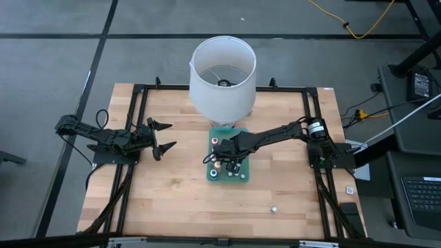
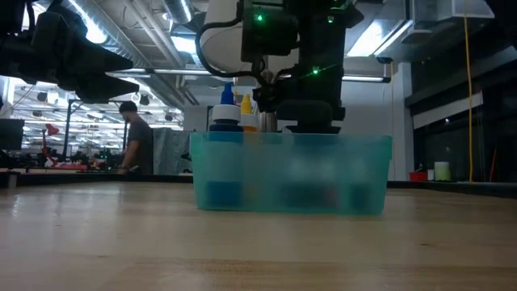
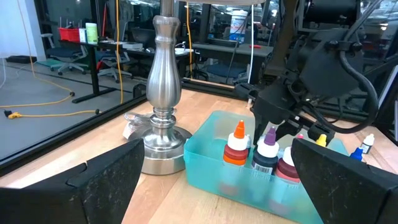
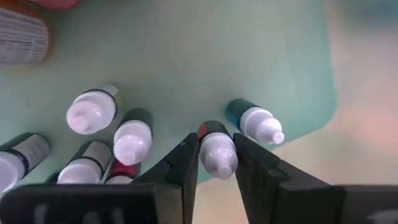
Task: Pick & Place food coloring
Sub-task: Put the top small black food coloring bottle into the green bin, then put the small black food coloring bottle into the green bin
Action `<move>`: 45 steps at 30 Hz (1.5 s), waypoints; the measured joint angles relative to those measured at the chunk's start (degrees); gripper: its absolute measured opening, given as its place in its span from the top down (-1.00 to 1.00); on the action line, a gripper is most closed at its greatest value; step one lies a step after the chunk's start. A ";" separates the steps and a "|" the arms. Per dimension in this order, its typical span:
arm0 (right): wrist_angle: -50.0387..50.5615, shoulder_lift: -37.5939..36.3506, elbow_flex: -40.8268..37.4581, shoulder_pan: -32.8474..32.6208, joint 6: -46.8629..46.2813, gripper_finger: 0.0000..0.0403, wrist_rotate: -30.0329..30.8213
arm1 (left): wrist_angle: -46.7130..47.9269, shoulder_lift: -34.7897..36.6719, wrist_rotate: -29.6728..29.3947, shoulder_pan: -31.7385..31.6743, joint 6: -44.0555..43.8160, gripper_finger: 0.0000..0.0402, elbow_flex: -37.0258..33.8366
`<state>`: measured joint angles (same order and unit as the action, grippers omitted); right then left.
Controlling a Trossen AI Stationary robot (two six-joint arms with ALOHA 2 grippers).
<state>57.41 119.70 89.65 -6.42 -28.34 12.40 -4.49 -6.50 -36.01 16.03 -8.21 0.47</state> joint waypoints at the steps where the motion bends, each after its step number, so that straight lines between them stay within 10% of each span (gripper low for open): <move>1: 0.00 0.00 0.00 0.00 -0.04 0.50 -0.01 | 0.01 -0.01 0.00 0.00 0.00 -0.99 0.01; 22: -0.11 0.00 0.00 0.57 -1.11 0.16 -0.28 | 0.00 -0.02 0.00 -0.02 -0.02 -0.99 0.00; 45: 13.11 -13.02 0.94 -9.99 -1.54 -0.71 -0.32 | 0.00 0.00 0.00 -0.02 0.00 -0.99 0.01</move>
<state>70.52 106.68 90.59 -16.41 -29.88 12.08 -4.49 -6.50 -36.01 16.01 -8.21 0.48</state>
